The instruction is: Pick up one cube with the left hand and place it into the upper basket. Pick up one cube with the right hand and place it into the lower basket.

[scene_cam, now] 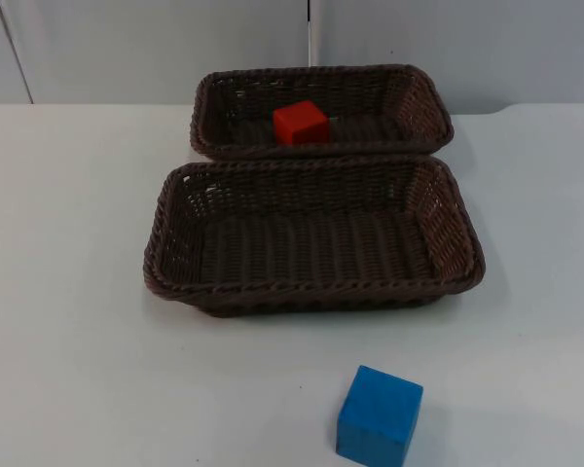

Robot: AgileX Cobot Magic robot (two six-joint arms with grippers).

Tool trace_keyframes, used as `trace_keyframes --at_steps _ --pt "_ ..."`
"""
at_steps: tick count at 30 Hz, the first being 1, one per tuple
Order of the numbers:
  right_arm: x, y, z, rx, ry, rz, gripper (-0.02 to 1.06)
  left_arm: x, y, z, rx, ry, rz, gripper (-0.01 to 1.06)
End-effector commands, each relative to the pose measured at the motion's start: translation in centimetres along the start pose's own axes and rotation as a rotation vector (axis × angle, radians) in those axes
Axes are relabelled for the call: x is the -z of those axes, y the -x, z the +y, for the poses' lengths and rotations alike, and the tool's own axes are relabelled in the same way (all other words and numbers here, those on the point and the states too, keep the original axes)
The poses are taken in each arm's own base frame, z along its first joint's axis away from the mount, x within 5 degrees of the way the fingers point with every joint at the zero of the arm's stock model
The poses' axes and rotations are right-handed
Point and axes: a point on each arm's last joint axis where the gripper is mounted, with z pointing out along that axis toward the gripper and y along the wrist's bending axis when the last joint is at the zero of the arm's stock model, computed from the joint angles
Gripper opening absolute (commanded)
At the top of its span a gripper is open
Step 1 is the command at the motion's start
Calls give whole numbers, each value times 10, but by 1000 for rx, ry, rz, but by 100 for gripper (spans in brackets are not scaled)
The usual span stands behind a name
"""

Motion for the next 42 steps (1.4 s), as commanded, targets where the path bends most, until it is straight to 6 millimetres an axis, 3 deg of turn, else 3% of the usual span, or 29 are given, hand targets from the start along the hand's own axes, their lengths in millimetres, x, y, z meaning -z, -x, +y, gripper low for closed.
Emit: trace_keyframes --at_steps 1,13,22,26,31,42 --pt "1 0 1 2 3 -7 105 0 -2 0 -10 -2 4 92" --pt "2 2 1 0 6 -14 105 0 -2 0 -8 -3 3 92" --pt "-11 40 2 8 1 113 105 0 -2 0 -8 -3 3 92" --pt "-36 66 3 14 0 246 105 0 -2 0 -8 -3 3 92" --pt "-60 82 4 18 -1 350 105 0 -2 0 -10 -2 4 92" --pt "-113 92 10 56 35 560 105 0 -2 0 -10 -2 4 92"
